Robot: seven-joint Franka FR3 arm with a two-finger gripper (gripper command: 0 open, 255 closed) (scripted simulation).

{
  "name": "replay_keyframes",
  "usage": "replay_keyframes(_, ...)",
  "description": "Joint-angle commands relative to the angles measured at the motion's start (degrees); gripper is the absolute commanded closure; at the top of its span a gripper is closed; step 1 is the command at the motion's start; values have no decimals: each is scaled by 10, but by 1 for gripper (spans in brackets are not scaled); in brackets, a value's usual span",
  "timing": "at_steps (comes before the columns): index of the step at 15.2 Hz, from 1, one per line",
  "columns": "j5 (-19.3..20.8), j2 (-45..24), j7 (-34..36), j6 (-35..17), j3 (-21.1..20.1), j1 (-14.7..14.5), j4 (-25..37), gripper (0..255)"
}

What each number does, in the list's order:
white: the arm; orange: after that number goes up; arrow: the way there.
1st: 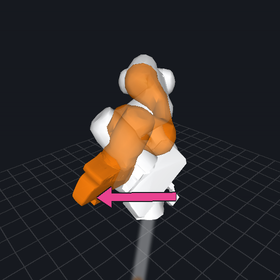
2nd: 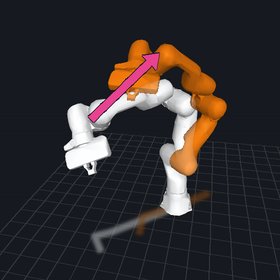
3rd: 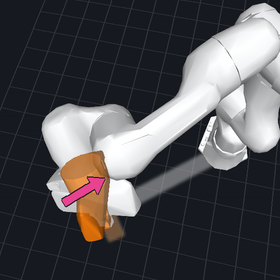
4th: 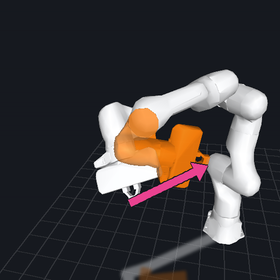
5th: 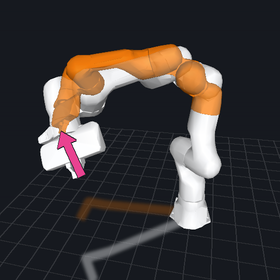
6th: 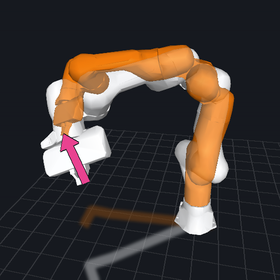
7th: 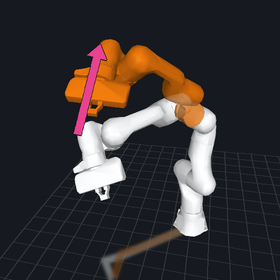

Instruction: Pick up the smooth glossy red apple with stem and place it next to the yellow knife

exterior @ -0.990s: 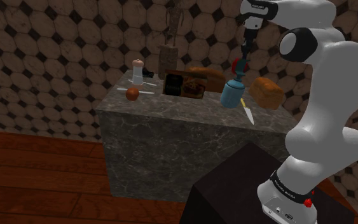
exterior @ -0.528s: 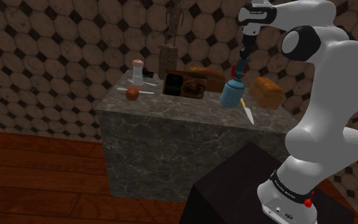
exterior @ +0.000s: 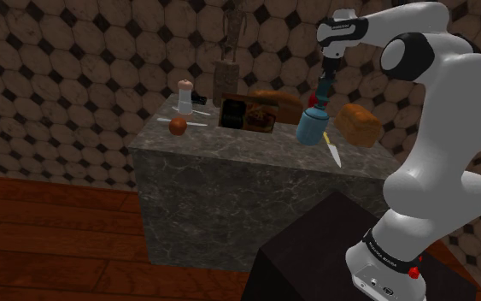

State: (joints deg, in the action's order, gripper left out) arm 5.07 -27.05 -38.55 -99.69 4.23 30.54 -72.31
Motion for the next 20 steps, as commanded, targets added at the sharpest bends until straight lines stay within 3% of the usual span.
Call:
replay_keyframes(1, 0, 1, 1, -16, 0, 0, -17, 255)
replay_keyframes(15, 2, -12, 12, -122, 0, 0, -111, 255)
replay_keyframes(20, 2, -12, 12, -122, 0, 0, -111, 255)
